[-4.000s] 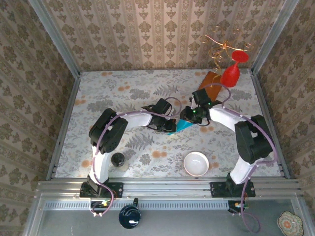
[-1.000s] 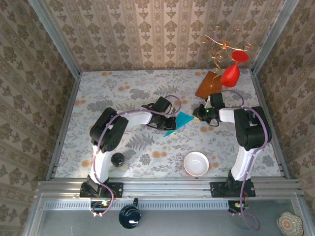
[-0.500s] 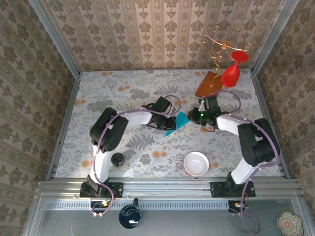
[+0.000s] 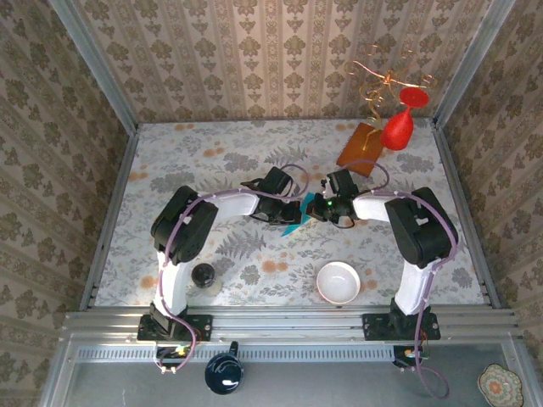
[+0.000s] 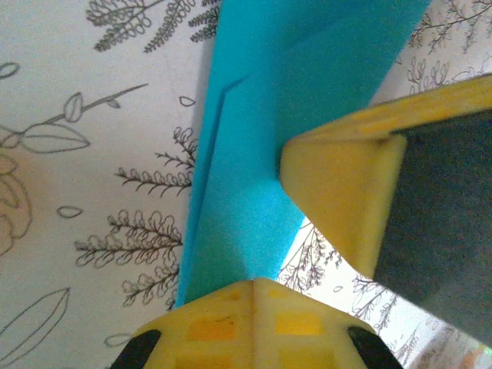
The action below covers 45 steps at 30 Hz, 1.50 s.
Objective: Fold a paper plane with a square sheet of paper (pick it up from the middle)
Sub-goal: Fold the wing for the fifth time at the center of the table.
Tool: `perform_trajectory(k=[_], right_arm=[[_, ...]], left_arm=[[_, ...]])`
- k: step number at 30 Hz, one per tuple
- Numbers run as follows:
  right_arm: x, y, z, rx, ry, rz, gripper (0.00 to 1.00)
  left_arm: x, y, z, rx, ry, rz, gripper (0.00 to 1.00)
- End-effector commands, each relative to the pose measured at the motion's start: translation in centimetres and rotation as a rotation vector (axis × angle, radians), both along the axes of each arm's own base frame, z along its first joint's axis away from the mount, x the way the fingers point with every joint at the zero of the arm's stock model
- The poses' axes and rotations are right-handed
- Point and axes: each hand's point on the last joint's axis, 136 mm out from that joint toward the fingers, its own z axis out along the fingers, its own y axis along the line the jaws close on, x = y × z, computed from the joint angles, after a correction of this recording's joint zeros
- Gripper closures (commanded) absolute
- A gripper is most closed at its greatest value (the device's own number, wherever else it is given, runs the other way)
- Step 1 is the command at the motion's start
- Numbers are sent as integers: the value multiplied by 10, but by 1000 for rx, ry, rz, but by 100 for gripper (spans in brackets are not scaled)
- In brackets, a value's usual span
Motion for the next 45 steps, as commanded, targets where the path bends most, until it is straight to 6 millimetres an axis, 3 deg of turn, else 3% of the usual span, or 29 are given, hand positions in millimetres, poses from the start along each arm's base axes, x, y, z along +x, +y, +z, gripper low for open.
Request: perform_trajectory(k=[1, 7, 20, 35, 45], right_arm=[[-13, -15, -30, -76, 96, 26, 94], [-12, -17, -33, -75, 114, 82, 94], [-16, -20, -41, -94, 155, 104, 95], [-18, -40, -48, -202, 217, 65, 97], [-18, -43, -49, -222, 228, 61, 97]], left_arm=[[2, -6, 32, -102, -43, -27, 97], [-2, -9, 26, -109, -31, -73, 95], [-4, 9, -16, 62, 51, -52, 97], [-53, 43, -28, 137, 152, -60, 99], [-68, 61, -32, 187, 176, -50, 99]])
